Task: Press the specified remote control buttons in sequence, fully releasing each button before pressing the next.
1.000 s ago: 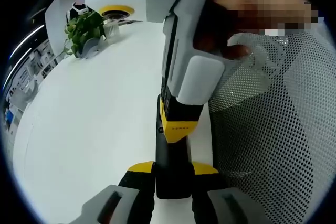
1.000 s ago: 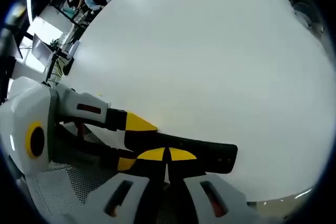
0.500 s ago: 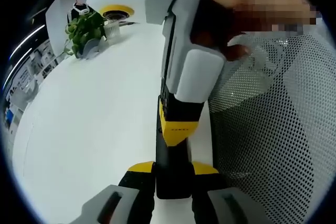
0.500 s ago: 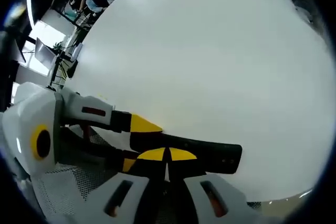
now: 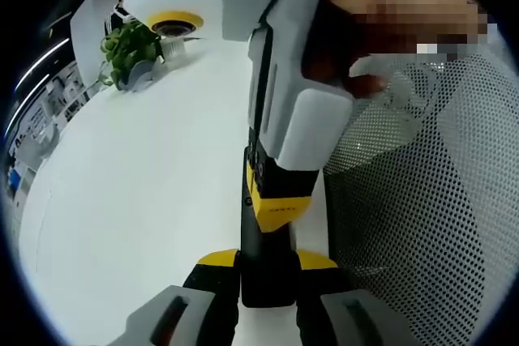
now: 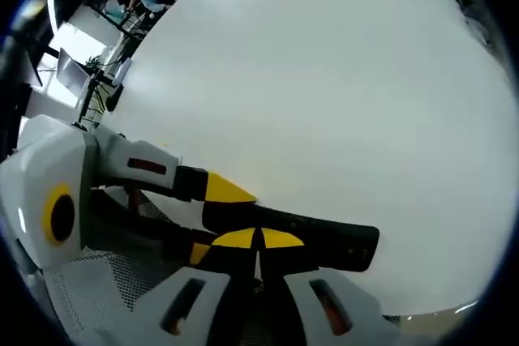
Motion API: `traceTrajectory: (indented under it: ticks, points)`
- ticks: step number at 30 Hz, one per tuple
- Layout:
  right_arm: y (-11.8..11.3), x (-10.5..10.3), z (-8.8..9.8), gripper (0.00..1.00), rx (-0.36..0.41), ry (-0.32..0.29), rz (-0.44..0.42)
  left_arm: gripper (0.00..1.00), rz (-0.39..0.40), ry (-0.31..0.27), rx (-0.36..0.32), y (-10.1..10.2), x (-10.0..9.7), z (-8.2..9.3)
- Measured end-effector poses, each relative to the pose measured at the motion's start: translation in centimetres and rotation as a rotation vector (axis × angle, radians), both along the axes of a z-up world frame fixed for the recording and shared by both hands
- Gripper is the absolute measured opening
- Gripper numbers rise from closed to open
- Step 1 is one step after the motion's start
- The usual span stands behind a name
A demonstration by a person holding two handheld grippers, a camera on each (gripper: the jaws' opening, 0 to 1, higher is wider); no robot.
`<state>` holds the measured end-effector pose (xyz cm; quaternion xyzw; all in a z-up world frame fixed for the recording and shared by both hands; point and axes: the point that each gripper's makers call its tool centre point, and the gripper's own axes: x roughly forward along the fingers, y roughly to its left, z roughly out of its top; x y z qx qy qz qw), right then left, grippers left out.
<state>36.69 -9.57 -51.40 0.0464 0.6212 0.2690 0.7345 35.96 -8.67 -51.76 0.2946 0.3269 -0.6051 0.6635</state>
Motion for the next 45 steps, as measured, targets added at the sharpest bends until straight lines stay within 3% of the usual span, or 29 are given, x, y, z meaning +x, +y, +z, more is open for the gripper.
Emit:
traceTrajectory:
  ticks: [6,9,15,22,28,29,33,36,38,45]
  points:
    - [0.02,0.02,-0.01,0.00,-0.019,-0.023,0.005,0.25,-0.001,0.000,0.001,0.00,-0.01,0.02]
    - [-0.04,0.07,-0.06,0.00,0.007,0.038,-0.072,0.25,-0.003,0.000,0.002,-0.02,-0.02,0.01]
    - [-0.06,0.35,-0.21,0.00,-0.018,0.107,-0.084,0.25,0.001,0.000,0.000,-0.07,-0.04,0.00]
    - [-0.17,0.27,-0.20,0.00,-0.046,0.095,-0.106,0.28,0.000,-0.002,-0.017,-0.47,-0.15,0.03]
    - [-0.22,0.10,0.00,0.00,0.008,0.070,-0.128,0.28,0.002,0.000,-0.021,-0.44,-0.19,0.12]
    - [-0.08,0.18,0.05,0.00,0.039,0.082,-0.187,0.28,0.009,-0.003,-0.019,-0.40,-0.10,0.08]
    - [-0.19,0.01,0.10,0.00,0.043,0.112,-0.172,0.28,0.008,-0.001,-0.021,-0.43,-0.10,0.05]
    - [-0.31,-0.25,0.13,0.00,0.062,0.153,-0.207,0.25,0.020,-0.016,-0.028,-0.46,0.19,0.09]
    - [-0.49,-0.17,0.15,0.00,0.073,0.160,-0.237,0.25,0.012,0.002,-0.032,-0.41,0.02,0.31]
    - [-0.20,-0.06,0.07,0.00,0.071,0.154,-0.222,0.25,0.012,0.002,-0.033,-0.44,0.11,0.26]
